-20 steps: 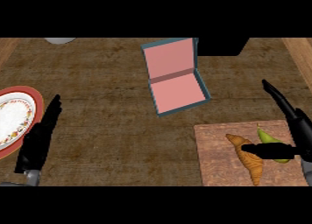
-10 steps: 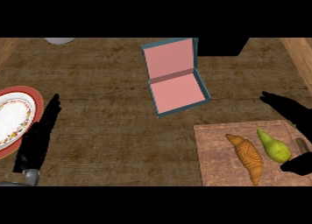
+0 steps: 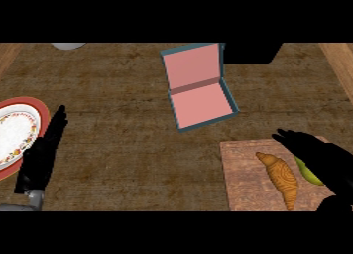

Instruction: Pick the croissant from the cutting board and place it in the cardboard box

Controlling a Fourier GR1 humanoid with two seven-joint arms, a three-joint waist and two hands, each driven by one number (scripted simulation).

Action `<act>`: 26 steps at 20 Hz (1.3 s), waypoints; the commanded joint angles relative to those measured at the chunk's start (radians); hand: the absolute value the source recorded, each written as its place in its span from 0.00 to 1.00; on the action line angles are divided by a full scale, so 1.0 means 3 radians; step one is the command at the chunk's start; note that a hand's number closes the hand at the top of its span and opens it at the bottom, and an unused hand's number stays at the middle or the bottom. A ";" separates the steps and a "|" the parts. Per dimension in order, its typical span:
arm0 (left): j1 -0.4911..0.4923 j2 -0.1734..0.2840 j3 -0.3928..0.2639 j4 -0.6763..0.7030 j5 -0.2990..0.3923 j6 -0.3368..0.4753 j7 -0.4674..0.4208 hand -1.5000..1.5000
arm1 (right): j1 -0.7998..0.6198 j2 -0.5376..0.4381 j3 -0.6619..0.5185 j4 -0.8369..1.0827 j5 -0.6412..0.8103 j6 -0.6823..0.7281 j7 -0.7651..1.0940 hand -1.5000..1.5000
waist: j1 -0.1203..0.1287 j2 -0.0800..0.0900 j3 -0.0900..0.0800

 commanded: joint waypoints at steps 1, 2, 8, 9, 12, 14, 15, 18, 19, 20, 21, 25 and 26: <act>-0.0054 0.0036 0.0158 0.0048 0.0073 -0.0234 0.0033 0.50 | 0.0072 0.0214 0.0047 -0.0061 0.0264 0.0126 0.0282 0.00 | 0.0000 0.0003 0.0004; 0.0012 -0.0069 0.0077 -0.0004 -0.0044 -0.0135 -0.0005 0.50 | -0.0123 0.0430 0.0117 0.0110 0.0388 0.0131 0.0371 0.00 | 0.0017 0.0005 0.0004; 0.0214 -0.0221 0.0092 -0.0125 -0.0223 -0.0098 -0.0030 0.50 | 0.0067 0.0572 0.0086 0.0173 0.0735 0.0185 0.0311 0.00 | 0.0017 0.0004 0.0005; -0.0012 -0.0156 0.0189 -0.0088 -0.0211 -0.0193 0.0170 0.50 | 0.0288 0.0513 0.0010 -0.0034 0.0760 0.0185 0.0309 0.00 | -0.0004 0.0002 0.0005; 0.0162 -0.0253 0.0213 0.0036 -0.0274 -0.0224 -0.0083 0.50 | 0.0282 0.0656 0.0026 0.0074 0.0954 0.0215 0.0341 0.00 | 0.0003 0.0003 0.0004; 0.0051 -0.0303 0.0229 0.0039 -0.0325 -0.0266 -0.0014 0.50 | 0.0186 0.0754 -0.0046 0.0257 0.0997 0.0259 0.0180 0.00 | 0.0007 0.0005 0.0004; -0.0079 -0.0313 0.0169 -0.0184 -0.0405 -0.0163 0.0326 0.50 | 0.0223 0.0726 -0.0137 0.0172 0.0909 0.0239 0.0158 0.00 | 0.0003 0.0004 0.0005; -0.0064 -0.0357 0.0317 0.0074 -0.0390 -0.0311 0.0072 0.50 | 0.0282 0.0789 -0.0160 0.0451 0.1139 0.0128 -0.0137 0.00 | 0.0003 0.0005 0.0005; -0.0037 -0.0438 0.0275 -0.0042 -0.0478 -0.0241 0.0174 0.50 | 0.0407 0.0822 -0.0180 0.0166 0.1164 0.0258 0.0042 0.00 | -0.0002 0.0003 0.0004; 0.0247 -0.0299 0.0345 -0.0289 -0.0362 -0.0385 0.0095 0.50 | 0.0169 0.0859 -0.0234 0.0386 0.1140 0.0254 -0.0087 0.00 | 0.0018 0.0003 0.0005; 0.0023 -0.0455 0.0318 0.0119 -0.0503 -0.0308 -0.0019 0.50 | 0.0250 0.0876 -0.0259 0.0435 0.1228 0.0206 -0.0166 0.00 | 0.0002 0.0005 0.0004; -0.0028 -0.0486 0.0437 0.0170 -0.0485 -0.0408 -0.0090 0.50 | 0.0205 0.1118 -0.0203 0.0397 0.1372 0.0282 -0.0066 0.00 | 0.0004 0.0006 0.0004; 0.0055 -0.0507 0.0361 -0.0205 -0.0578 -0.0358 0.0169 0.50 | 0.0507 0.1060 -0.0232 0.0289 0.1442 0.0160 -0.0129 0.00 | -0.0001 0.0002 0.0005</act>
